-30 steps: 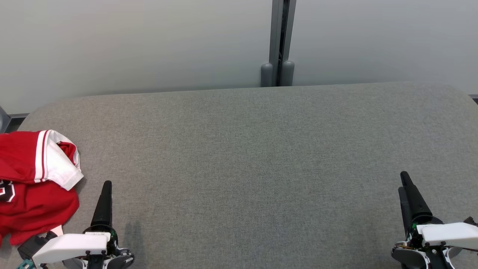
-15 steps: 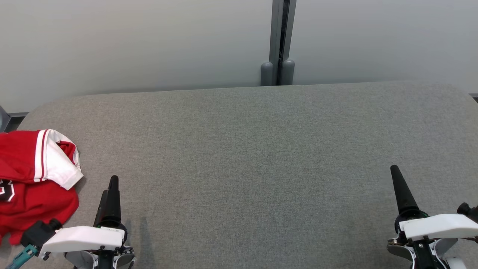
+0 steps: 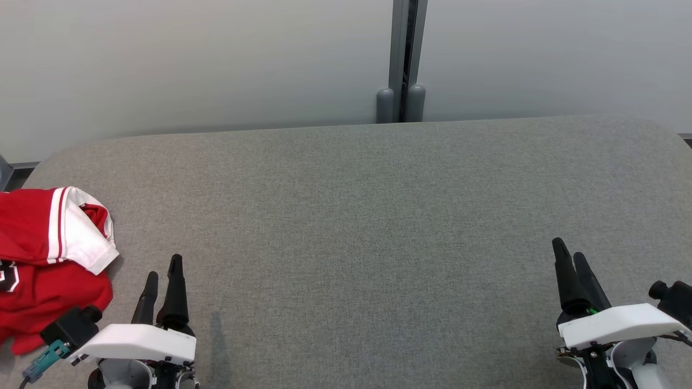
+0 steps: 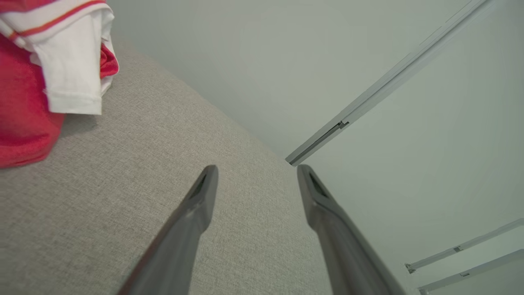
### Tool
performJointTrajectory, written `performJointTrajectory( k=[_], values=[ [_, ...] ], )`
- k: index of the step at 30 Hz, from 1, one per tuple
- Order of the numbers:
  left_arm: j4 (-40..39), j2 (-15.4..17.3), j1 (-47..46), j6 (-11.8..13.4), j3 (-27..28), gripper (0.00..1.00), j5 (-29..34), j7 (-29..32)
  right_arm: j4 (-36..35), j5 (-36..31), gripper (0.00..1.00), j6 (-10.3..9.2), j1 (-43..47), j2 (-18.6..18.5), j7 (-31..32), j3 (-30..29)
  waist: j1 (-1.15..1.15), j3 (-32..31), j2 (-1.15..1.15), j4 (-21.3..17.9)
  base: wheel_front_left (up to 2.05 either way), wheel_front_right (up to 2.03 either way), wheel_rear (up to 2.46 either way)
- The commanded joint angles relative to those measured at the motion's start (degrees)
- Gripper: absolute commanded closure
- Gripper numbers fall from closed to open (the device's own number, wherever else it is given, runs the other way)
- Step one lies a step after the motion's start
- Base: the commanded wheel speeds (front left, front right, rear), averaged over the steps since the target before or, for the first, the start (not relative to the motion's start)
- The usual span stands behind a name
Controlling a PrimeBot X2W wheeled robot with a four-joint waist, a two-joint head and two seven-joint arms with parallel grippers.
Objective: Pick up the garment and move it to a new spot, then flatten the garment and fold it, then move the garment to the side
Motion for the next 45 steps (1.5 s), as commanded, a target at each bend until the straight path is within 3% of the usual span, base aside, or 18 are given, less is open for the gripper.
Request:
performJointTrajectory(
  k=[1, 17, 45],
  values=[
    [-0.2, 0.5, -2.0, 0.2, -0.2, 0.00, 2.6, -0.6, -0.3, -2.4, 0.00, 0.17, -1.5, -0.6, -0.8, -0.2, 0.00, 0.0, 0.00, 0.0, 0.00, 0.00, 0.00],
    [1.9, 0.8, -2.8, 2.9, -1.4, 0.00, 16.8, -3.5, 1.3, -17.5, 0.00, 0.20, -2.5, -0.2, -3.7, -1.4, 0.00, 0.2, 0.00, -0.2, 0.00, 0.00, 0.00],
    [4.7, 0.9, -3.5, 6.3, -2.2, 0.00, 32.0, -7.3, 3.3, -34.8, 0.00, 0.25, -4.1, -0.2, -7.5, -0.7, 0.00, 0.4, 0.00, -0.2, 0.00, 0.00, 0.00]
  ],
)
